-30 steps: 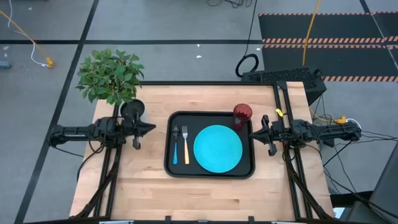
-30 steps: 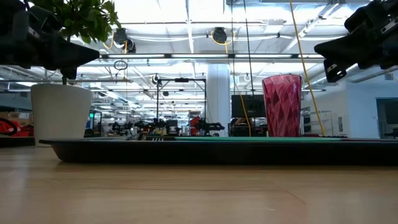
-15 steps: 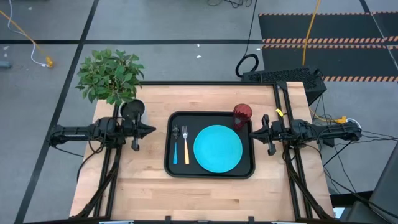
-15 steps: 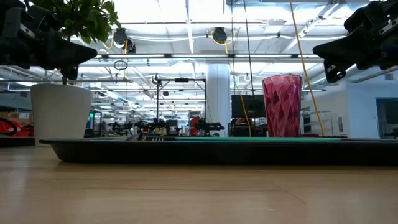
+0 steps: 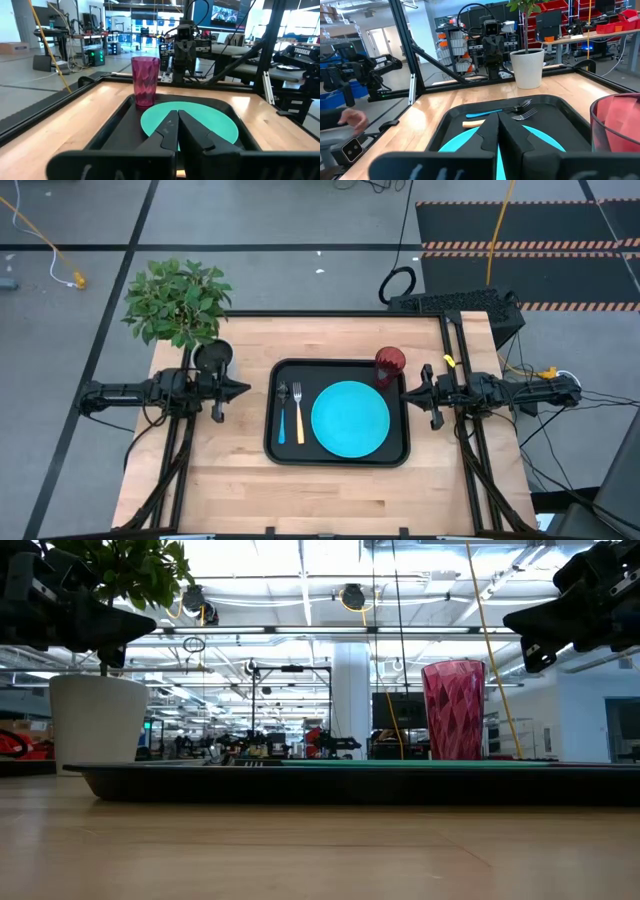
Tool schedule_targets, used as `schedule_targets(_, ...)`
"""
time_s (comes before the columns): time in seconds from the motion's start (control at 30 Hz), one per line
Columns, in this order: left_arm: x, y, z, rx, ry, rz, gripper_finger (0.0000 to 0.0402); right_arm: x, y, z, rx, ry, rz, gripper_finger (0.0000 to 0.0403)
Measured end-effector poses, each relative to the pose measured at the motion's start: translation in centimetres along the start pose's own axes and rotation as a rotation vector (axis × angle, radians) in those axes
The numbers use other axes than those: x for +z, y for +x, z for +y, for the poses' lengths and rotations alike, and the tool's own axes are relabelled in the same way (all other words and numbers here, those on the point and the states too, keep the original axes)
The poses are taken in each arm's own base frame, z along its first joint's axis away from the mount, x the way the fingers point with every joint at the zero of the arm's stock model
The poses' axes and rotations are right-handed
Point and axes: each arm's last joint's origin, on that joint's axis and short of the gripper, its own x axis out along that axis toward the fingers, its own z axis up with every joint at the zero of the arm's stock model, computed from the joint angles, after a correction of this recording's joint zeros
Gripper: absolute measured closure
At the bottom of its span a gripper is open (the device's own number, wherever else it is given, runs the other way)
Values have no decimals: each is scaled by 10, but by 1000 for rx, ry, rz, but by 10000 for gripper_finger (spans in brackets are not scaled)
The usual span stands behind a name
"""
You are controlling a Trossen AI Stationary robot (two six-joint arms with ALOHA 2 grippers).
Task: Pick and place plate/cup/fork/spoon on tray
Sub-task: Return to Home Position
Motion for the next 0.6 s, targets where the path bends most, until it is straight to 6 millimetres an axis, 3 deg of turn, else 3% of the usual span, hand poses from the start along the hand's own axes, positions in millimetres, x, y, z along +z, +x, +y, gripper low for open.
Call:
schedule_targets(0.2, 0, 0, 0, 0, 0, 0, 371, 0, 0, 0, 0, 0, 0, 403)
schedule_targets(0.6, 0, 0, 0, 0, -1, -1, 371, 0, 0, 0, 0, 0, 0, 403)
